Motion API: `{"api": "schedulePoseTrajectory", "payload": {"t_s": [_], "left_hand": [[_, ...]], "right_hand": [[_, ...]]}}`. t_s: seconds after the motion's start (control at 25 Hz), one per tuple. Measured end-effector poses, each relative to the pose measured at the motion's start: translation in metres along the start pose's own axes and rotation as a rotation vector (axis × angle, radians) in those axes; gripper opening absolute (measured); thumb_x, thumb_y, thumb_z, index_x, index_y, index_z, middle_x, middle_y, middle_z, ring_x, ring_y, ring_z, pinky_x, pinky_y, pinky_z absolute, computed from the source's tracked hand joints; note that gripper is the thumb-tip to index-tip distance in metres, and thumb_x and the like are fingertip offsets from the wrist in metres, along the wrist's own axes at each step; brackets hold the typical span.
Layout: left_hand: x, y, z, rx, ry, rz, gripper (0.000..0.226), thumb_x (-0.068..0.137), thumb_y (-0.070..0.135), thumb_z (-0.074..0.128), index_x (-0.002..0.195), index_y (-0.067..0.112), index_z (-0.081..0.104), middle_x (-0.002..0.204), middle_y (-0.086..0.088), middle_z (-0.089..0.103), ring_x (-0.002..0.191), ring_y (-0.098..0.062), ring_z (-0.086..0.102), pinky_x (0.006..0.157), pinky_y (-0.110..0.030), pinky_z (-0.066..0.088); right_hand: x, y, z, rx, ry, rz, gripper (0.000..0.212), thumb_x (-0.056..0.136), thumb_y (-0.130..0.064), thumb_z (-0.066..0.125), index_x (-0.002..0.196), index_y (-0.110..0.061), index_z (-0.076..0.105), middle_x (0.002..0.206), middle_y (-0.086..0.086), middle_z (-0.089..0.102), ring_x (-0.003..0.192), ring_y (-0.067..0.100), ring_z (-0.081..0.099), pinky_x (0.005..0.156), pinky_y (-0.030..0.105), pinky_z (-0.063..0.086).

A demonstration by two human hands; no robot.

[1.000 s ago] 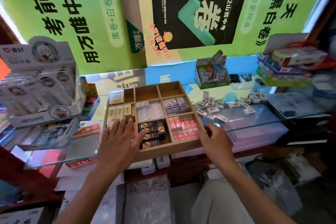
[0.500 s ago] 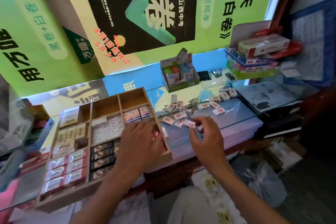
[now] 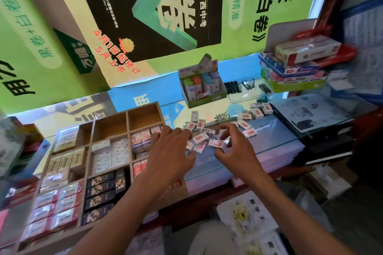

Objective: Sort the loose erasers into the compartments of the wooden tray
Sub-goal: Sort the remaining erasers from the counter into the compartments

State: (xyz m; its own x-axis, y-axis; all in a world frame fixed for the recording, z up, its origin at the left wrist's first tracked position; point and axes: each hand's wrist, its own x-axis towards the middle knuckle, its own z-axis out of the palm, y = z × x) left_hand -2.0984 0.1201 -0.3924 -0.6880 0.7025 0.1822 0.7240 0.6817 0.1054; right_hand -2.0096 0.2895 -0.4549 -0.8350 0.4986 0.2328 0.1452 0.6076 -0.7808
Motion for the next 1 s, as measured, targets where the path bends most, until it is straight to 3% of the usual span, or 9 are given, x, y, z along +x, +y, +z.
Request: {"api": "schedulePoseTrajectory", "payload": {"t_s": [0.12, 0.24, 0.36, 0.44, 0.6, 0.68, 0.8, 0.88, 1.0], "left_hand": [[0.026, 0.013, 0.011, 0.009, -0.030, 0.006, 0.050, 0.093, 0.051, 0.052, 0.137, 0.028, 0.046, 0.130, 0.005, 0.060, 0.124, -0.023, 0.042, 0.100, -0.043, 0.030], [0.040, 0.019, 0.026, -0.012, -0.095, 0.012, 0.041, 0.094, 0.047, 0.053, 0.130, 0.028, 0.053, 0.126, 0.002, 0.064, 0.119, -0.024, 0.049, 0.097, -0.042, 0.032], [0.043, 0.009, 0.028, -0.185, 0.010, -0.068, 0.040, 0.092, 0.040, 0.060, 0.129, 0.027, 0.058, 0.116, 0.000, 0.071, 0.110, -0.025, 0.061, 0.096, -0.041, 0.043], [0.044, -0.005, 0.020, -0.334, 0.050, -0.136, 0.038, 0.089, 0.034, 0.068, 0.125, 0.026, 0.062, 0.106, 0.002, 0.074, 0.100, -0.020, 0.066, 0.093, -0.040, 0.049], [0.045, -0.022, 0.011, -0.409, 0.081, -0.136, 0.027, 0.085, 0.026, 0.074, 0.111, 0.025, 0.066, 0.094, 0.009, 0.072, 0.085, -0.009, 0.068, 0.076, -0.026, 0.050], [0.046, -0.026, 0.009, -0.459, 0.087, -0.177, 0.027, 0.084, 0.025, 0.075, 0.109, 0.024, 0.066, 0.092, 0.008, 0.072, 0.082, -0.009, 0.068, 0.074, -0.027, 0.051], [0.047, -0.021, 0.008, -0.264, 0.055, -0.137, 0.028, 0.087, 0.033, 0.070, 0.113, 0.025, 0.065, 0.105, 0.004, 0.072, 0.097, -0.016, 0.066, 0.086, -0.035, 0.051], [0.046, -0.011, 0.012, -0.042, 0.041, -0.049, 0.033, 0.089, 0.047, 0.061, 0.115, 0.027, 0.066, 0.117, 0.003, 0.064, 0.112, -0.020, 0.056, 0.095, -0.039, 0.042], [0.039, 0.009, 0.025, 0.108, -0.096, 0.027, 0.041, 0.089, 0.054, 0.055, 0.116, 0.025, 0.066, 0.120, 0.001, 0.055, 0.117, -0.023, 0.044, 0.097, -0.044, 0.033]], "right_hand": [[0.000, 0.001, 0.007, -0.025, 0.057, -0.067, 0.057, 0.075, -0.018, 0.074, 0.126, -0.024, 0.048, 0.114, -0.010, 0.052, 0.101, 0.009, 0.052, 0.082, 0.026, 0.048], [0.003, 0.007, 0.011, -0.098, 0.020, -0.089, 0.066, 0.083, -0.026, 0.071, 0.143, -0.026, 0.042, 0.132, -0.005, 0.057, 0.117, 0.018, 0.053, 0.090, 0.032, 0.046], [0.008, 0.009, 0.008, -0.063, -0.015, -0.021, 0.067, 0.090, -0.025, 0.067, 0.149, -0.031, 0.034, 0.122, -0.010, 0.063, 0.096, 0.012, 0.060, 0.072, 0.019, 0.042], [0.009, 0.007, 0.005, -0.034, -0.010, 0.027, 0.061, 0.093, -0.023, 0.065, 0.146, -0.033, 0.036, 0.112, -0.016, 0.060, 0.076, 0.001, 0.053, 0.063, 0.009, 0.034], [0.006, 0.002, 0.001, 0.009, 0.000, 0.035, 0.053, 0.092, -0.020, 0.066, 0.137, -0.035, 0.042, 0.108, -0.019, 0.062, 0.061, -0.005, 0.051, 0.058, 0.009, 0.034], [0.004, 0.000, -0.002, 0.065, -0.027, 0.026, 0.050, 0.090, -0.020, 0.069, 0.131, -0.038, 0.046, 0.105, -0.025, 0.063, 0.059, -0.006, 0.053, 0.056, 0.009, 0.036], [0.004, 0.000, -0.009, 0.147, -0.050, 0.034, 0.048, 0.087, -0.016, 0.072, 0.121, -0.042, 0.051, 0.102, -0.028, 0.065, 0.055, 0.000, 0.052, 0.055, 0.010, 0.041], [0.005, 0.001, -0.011, 0.171, -0.034, 0.048, 0.047, 0.087, -0.011, 0.070, 0.116, -0.043, 0.053, 0.102, -0.024, 0.064, 0.061, -0.004, 0.055, 0.056, 0.008, 0.041], [0.004, 0.001, -0.009, 0.144, -0.033, 0.020, 0.049, 0.087, -0.008, 0.069, 0.114, -0.045, 0.052, 0.105, -0.024, 0.063, 0.058, 0.003, 0.051, 0.053, 0.012, 0.042]]}}
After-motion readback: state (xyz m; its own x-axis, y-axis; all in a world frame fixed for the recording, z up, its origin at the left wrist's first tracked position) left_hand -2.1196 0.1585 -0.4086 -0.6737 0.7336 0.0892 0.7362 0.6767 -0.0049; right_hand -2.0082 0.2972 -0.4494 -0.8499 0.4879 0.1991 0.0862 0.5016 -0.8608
